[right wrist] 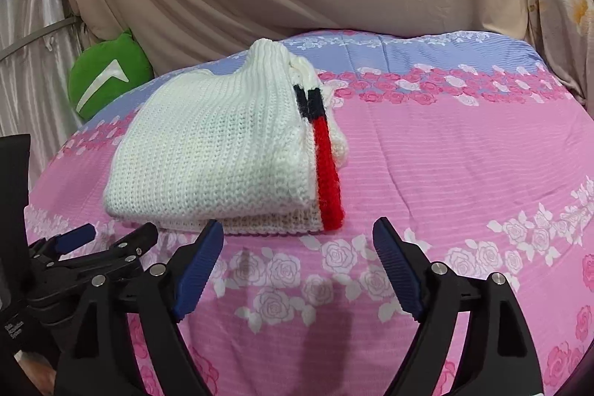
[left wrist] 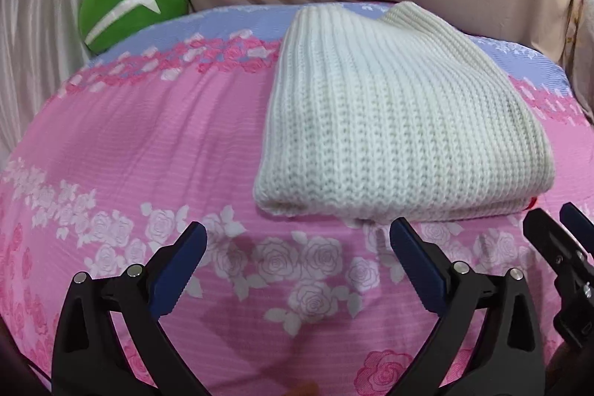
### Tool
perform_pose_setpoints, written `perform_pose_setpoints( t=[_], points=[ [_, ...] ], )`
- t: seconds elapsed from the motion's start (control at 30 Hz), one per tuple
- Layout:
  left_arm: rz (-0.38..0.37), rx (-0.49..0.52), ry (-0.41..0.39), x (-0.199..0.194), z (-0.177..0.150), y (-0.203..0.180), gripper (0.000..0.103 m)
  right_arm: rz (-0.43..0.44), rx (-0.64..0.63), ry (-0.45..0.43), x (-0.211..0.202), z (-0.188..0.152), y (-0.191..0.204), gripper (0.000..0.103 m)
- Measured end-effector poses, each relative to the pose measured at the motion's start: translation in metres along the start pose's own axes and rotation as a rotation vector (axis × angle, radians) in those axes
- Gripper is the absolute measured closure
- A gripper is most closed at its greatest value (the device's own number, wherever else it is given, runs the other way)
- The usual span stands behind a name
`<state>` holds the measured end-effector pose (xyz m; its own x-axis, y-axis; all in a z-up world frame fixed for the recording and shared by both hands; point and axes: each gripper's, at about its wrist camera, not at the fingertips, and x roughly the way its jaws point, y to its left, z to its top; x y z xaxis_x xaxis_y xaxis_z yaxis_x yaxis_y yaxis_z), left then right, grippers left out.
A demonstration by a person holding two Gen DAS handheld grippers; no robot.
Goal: Fold small clothes
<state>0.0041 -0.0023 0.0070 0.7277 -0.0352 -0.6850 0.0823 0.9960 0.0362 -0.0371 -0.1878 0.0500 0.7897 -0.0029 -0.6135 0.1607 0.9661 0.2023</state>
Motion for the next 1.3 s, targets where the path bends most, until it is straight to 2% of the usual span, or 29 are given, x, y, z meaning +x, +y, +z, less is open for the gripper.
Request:
perform_pose_setpoints(
  t=[0.17, 0.47, 0.63, 1.3],
  points=[
    [0.037, -0.015, -0.071, -0.010, -0.002, 0.000, 0.006, -0.014, -0.027, -0.003, 0.000, -0.002, 0.005, 0.022],
    [0.045, -0.017, -0.104, -0.011, 0.002, -0.004, 0.006, -0.061, -0.084, 0.001, 0.001, -0.004, 0.016, 0.021],
    [0.071, -0.001, -0.109, -0.011, 0.002, -0.010, 0.006, -0.117, -0.103, 0.013, 0.004, -0.003, 0.020, 0.020],
    [0.078, -0.004, -0.120, -0.013, 0.002, -0.010, 0.007, -0.117, -0.092, 0.014, 0.004, -0.004, 0.018, 0.020]
  ],
)
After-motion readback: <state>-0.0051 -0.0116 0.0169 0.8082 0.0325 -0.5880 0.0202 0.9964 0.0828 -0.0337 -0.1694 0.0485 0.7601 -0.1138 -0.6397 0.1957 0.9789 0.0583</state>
